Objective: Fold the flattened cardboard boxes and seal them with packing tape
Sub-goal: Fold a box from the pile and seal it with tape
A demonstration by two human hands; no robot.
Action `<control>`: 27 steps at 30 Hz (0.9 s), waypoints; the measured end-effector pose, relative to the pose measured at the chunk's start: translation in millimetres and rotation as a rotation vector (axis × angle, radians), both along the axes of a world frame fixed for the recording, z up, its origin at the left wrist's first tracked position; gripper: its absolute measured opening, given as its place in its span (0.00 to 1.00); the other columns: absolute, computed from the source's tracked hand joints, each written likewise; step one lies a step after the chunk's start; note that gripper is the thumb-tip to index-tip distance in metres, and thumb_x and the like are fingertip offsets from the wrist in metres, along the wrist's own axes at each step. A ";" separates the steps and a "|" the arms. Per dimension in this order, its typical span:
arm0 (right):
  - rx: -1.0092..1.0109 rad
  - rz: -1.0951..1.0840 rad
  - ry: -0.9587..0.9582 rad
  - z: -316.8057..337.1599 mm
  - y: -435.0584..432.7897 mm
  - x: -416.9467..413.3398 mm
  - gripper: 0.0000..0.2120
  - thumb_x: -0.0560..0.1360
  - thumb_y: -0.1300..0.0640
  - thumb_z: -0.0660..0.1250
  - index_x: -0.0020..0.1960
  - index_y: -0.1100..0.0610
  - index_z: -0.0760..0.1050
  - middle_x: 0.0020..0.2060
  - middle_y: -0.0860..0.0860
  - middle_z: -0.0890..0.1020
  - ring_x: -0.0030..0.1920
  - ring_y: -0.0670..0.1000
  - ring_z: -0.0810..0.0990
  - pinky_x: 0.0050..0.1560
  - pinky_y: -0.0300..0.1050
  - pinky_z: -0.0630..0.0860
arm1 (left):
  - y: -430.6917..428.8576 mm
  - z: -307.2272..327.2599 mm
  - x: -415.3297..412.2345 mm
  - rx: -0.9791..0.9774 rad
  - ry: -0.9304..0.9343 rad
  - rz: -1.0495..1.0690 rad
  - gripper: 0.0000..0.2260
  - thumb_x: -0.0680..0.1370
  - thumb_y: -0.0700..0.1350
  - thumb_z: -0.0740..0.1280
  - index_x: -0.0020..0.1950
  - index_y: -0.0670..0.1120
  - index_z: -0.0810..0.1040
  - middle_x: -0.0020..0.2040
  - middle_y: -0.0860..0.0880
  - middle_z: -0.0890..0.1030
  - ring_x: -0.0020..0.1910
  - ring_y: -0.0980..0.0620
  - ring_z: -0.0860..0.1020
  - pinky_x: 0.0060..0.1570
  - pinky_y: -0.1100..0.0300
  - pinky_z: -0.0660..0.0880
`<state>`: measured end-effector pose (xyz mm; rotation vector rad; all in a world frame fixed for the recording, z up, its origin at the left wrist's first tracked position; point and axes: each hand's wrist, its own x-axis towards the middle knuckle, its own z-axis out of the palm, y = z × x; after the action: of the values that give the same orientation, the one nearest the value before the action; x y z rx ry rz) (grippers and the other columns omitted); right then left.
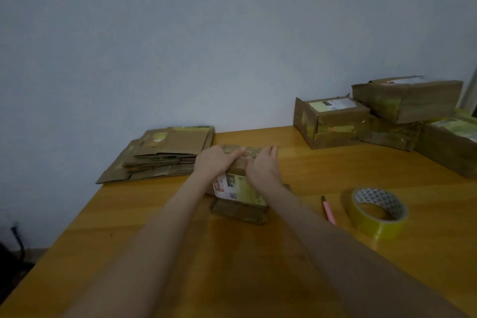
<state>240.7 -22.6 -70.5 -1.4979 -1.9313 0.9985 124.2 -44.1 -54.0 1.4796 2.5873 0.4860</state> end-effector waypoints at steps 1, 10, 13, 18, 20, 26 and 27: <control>-0.058 -0.035 0.047 1.2 3.9 1.5 0.34 0.82 0.50 0.55 0.77 0.61 0.40 0.77 0.57 0.52 0.72 0.60 0.62 0.67 0.55 0.67 | 0.3 1.0 -1.2 -0.033 -0.026 0.013 0.38 0.72 0.73 0.54 0.55 0.40 0.78 0.54 0.40 0.81 0.51 0.42 0.79 0.48 0.54 0.74; -0.182 0.068 0.022 2.1 31.1 19.3 0.14 0.78 0.46 0.62 0.49 0.58 0.73 0.49 0.57 0.81 0.48 0.56 0.81 0.53 0.53 0.79 | -10.0 -8.1 -2.3 0.035 -0.240 0.082 0.19 0.79 0.58 0.60 0.42 0.43 0.75 0.42 0.45 0.81 0.44 0.46 0.81 0.47 0.53 0.78; -0.271 0.123 0.131 7.4 31.0 32.0 0.12 0.80 0.52 0.59 0.51 0.60 0.72 0.51 0.59 0.81 0.51 0.56 0.81 0.52 0.50 0.78 | -12.9 -8.9 -2.2 0.079 -0.244 0.106 0.19 0.81 0.55 0.56 0.46 0.41 0.75 0.40 0.46 0.78 0.41 0.47 0.78 0.46 0.53 0.78; -0.221 0.158 0.032 -0.2 23.2 38.7 0.24 0.75 0.37 0.61 0.52 0.58 0.74 0.47 0.54 0.80 0.48 0.54 0.80 0.50 0.51 0.78 | -25.6 -11.8 3.3 0.131 -0.667 0.098 0.22 0.77 0.61 0.61 0.50 0.42 0.76 0.47 0.43 0.82 0.47 0.44 0.81 0.47 0.51 0.78; -0.107 0.158 -0.043 1.1 23.9 40.6 0.21 0.76 0.39 0.61 0.47 0.57 0.75 0.47 0.55 0.82 0.47 0.54 0.81 0.52 0.53 0.79 | -28.0 -11.6 2.9 0.146 -0.620 0.082 0.21 0.78 0.60 0.61 0.52 0.41 0.77 0.48 0.42 0.82 0.47 0.43 0.81 0.50 0.48 0.79; 0.184 0.046 0.220 36.0 53.3 57.9 0.20 0.75 0.53 0.69 0.65 0.54 0.72 0.57 0.54 0.78 0.57 0.55 0.77 0.55 0.47 0.74 | -6.1 22.0 21.0 0.529 -0.651 -0.026 0.19 0.82 0.47 0.59 0.71 0.42 0.67 0.65 0.48 0.74 0.62 0.47 0.74 0.61 0.54 0.70; 0.212 -0.001 0.216 40.1 60.5 61.5 0.22 0.75 0.55 0.69 0.67 0.50 0.70 0.59 0.53 0.78 0.56 0.55 0.77 0.51 0.45 0.74 | -0.4 27.2 26.6 0.556 -0.676 -0.053 0.20 0.82 0.47 0.60 0.73 0.43 0.66 0.66 0.50 0.73 0.64 0.49 0.73 0.62 0.56 0.69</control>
<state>302.3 37.9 -30.4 -1.2214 -1.8189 0.8842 150.8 -44.5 -26.8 1.1930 1.9449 1.4873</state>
